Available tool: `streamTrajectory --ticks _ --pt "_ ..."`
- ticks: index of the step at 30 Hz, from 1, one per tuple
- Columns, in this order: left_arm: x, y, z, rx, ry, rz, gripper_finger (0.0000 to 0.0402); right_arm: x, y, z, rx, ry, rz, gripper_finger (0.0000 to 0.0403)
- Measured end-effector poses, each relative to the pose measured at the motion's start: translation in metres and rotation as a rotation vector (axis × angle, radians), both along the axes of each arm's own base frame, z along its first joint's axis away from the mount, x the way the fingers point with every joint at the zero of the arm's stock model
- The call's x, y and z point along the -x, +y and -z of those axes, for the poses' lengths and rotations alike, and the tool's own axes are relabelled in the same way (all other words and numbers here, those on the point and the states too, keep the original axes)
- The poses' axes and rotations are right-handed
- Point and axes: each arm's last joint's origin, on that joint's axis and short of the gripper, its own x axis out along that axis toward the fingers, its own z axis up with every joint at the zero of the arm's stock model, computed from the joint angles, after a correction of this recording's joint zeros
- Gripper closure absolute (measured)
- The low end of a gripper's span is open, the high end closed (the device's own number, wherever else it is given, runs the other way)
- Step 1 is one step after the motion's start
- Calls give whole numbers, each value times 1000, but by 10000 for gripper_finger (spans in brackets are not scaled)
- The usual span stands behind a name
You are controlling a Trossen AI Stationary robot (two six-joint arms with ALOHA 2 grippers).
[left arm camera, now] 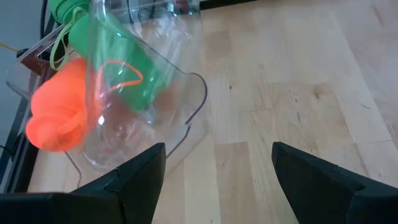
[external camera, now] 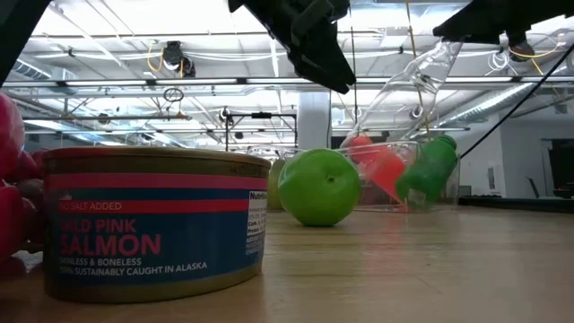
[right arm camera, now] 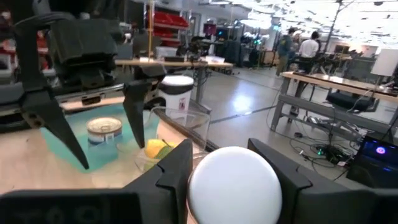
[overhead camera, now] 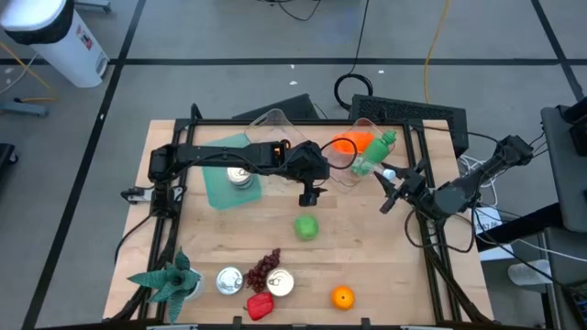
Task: Pick & Place Food Item
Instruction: Put the transparent bottle into the right transparent bin
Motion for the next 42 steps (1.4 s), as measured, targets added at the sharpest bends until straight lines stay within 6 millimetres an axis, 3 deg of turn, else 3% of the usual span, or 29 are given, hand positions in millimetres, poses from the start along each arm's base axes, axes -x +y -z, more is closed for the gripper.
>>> streamTrajectory --ticks 12,23,36,42 --pt "1 0 1 2 11 10 105 -9 -25 -20 -163 190 -118 277" --pt "3 -1 3 0 49 16 105 -32 -45 -40 -273 343 -137 277" --pt "6 -1 6 3 87 16 105 -64 -79 -77 -451 559 -193 278" --pt "6 -1 6 1 88 18 105 -79 -97 -79 -518 640 -217 278"
